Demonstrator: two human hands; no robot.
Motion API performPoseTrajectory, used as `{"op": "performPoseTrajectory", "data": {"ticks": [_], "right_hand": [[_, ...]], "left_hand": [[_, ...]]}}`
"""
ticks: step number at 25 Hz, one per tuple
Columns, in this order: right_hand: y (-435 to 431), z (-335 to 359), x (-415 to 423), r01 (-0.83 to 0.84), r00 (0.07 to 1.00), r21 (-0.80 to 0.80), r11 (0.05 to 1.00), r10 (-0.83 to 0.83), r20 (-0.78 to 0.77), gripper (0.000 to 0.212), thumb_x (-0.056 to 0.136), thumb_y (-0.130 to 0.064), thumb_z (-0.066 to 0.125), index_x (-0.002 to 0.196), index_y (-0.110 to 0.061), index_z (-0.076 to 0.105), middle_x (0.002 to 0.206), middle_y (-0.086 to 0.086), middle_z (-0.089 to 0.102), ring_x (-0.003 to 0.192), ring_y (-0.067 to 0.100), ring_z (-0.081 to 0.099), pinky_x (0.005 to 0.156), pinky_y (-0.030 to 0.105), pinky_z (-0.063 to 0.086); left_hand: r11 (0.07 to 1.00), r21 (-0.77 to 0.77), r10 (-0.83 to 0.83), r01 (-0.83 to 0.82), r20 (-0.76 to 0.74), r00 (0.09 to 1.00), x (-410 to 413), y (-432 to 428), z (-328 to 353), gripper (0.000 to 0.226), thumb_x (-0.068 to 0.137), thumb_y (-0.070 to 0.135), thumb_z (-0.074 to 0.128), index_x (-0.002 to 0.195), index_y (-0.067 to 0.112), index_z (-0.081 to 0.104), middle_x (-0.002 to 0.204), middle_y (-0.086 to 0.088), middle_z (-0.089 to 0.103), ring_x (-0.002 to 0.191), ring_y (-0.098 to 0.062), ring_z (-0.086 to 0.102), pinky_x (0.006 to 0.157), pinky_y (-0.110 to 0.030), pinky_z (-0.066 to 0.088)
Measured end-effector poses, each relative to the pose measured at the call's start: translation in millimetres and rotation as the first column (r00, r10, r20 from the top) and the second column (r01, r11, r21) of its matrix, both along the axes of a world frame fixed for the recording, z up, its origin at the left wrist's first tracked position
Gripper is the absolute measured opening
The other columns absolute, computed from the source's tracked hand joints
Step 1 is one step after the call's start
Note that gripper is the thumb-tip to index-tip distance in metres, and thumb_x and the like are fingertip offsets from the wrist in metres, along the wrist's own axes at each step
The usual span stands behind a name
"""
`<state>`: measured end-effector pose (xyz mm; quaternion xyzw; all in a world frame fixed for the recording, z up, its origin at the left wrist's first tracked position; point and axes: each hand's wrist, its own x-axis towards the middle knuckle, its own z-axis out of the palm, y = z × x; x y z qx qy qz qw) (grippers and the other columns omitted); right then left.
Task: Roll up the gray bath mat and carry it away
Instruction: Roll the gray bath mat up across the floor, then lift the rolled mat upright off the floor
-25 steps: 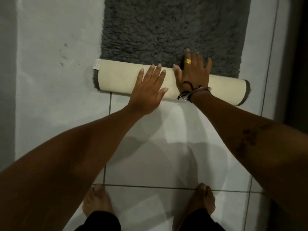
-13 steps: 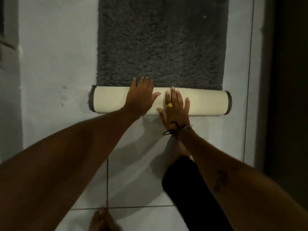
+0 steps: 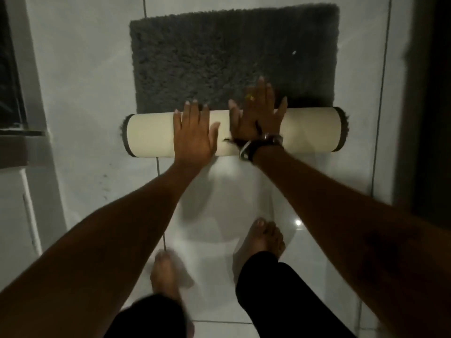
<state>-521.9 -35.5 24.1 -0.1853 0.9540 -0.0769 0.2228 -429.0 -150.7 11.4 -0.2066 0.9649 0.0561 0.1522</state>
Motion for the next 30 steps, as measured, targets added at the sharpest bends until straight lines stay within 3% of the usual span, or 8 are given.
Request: {"op": "performPoseTrajectory", "data": {"ticks": [10,15,20,24,26,28,29,30], "right_hand": [[-66.8,-24.4,-125.4,-0.193,0.980,0.208,0.959,0.198,-0.001,0.080,0.092,-0.067,0.013,0.152,-0.013,0.013,0.162,0.013,0.007,0.148,0.031,0.004,0.114,0.061,-0.007],[-107.8,35.2,-186.1,-0.063,0.997,0.119,0.991,0.056,0.056,0.061,0.098,-0.054,0.025,0.137,-0.013,0.047,0.155,0.013,0.033,0.141,0.032,0.027,0.114,0.061,0.010],[-115.0,45.2,-171.7,-0.227,0.971,0.049,0.973,0.222,0.092,0.058,0.100,-0.045,0.030,0.148,-0.012,0.030,0.158,0.009,0.028,0.145,0.026,0.021,0.117,0.055,0.009],[-139.1,12.4,-207.8,-0.242,0.970,0.122,0.963,0.241,0.018,0.061,0.098,-0.050,0.029,0.146,-0.012,0.034,0.154,0.010,0.035,0.143,0.029,0.026,0.116,0.057,0.007],[-151.0,4.2,-232.1,-0.262,0.965,0.130,0.956,0.259,0.036,0.066,0.095,-0.060,0.023,0.135,-0.014,0.047,0.140,0.012,0.052,0.131,0.032,0.041,0.111,0.056,0.019],[-164.1,3.3,-262.5,-0.255,0.963,0.130,0.958,0.240,0.118,0.078,0.087,-0.073,0.015,0.127,-0.018,0.052,0.132,0.013,0.059,0.120,0.035,0.050,0.103,0.053,0.029],[-172.1,3.1,-277.1,-0.266,0.952,0.139,0.954,0.237,0.196,0.083,0.083,-0.078,0.014,0.129,-0.020,0.051,0.133,0.013,0.058,0.120,0.036,0.051,0.102,0.051,0.032],[-178.9,2.2,-288.7,-0.282,0.929,0.145,0.949,0.232,0.288,0.087,0.079,-0.083,0.014,0.131,-0.023,0.049,0.134,0.013,0.057,0.120,0.036,0.052,0.103,0.051,0.035]], "left_hand": [[0.998,-0.023,-0.067,0.064,-0.142,0.988,-116.1,-50.2,18.5,0.058,0.099,0.042,0.039,0.139,0.001,0.048,0.151,-0.027,0.041,0.141,-0.042,0.036,0.116,-0.058,0.023],[0.950,0.293,-0.138,0.108,0.086,0.987,-136.4,-81.1,33.5,0.072,0.102,0.051,0.035,0.157,0.007,0.020,0.164,-0.022,0.015,0.151,-0.041,0.013,0.121,-0.053,0.006],[0.983,0.150,-0.148,0.110,0.268,0.952,-248.6,-144.0,44.0,0.056,0.105,0.041,0.032,0.148,0.006,0.034,0.153,-0.020,0.039,0.144,-0.037,0.028,0.120,-0.053,0.013],[0.903,0.223,0.421,-0.366,-0.296,0.858,-256.6,-153.2,61.9,0.034,0.094,0.023,0.050,0.123,0.008,0.061,0.126,-0.015,0.062,0.121,-0.032,0.053,0.110,-0.048,0.033],[0.687,0.416,0.721,-0.596,-0.494,0.486,-217.7,-129.6,53.7,0.030,0.090,0.026,0.059,0.114,0.008,0.063,0.108,-0.010,0.066,0.105,-0.029,0.061,0.091,-0.034,0.045],[-0.126,0.796,0.990,-0.592,0.143,-0.017,-186.8,-109.2,46.2,0.052,0.088,0.042,0.069,0.125,0.008,0.054,0.107,-0.006,0.061,0.102,-0.028,0.063,0.079,-0.026,0.047],[-0.529,0.684,0.804,-0.502,0.594,-0.037,-177.2,-103.3,38.7,0.072,0.082,0.054,0.072,0.133,0.009,0.049,0.115,-0.008,0.059,0.102,-0.028,0.061,0.077,-0.030,0.048],[-0.673,0.581,0.607,-0.459,0.788,0.107,-174.9,-102.9,34.5,0.093,0.072,0.065,0.074,0.140,0.010,0.043,0.127,-0.014,0.056,0.109,-0.030,0.059,0.084,-0.037,0.048]]}}
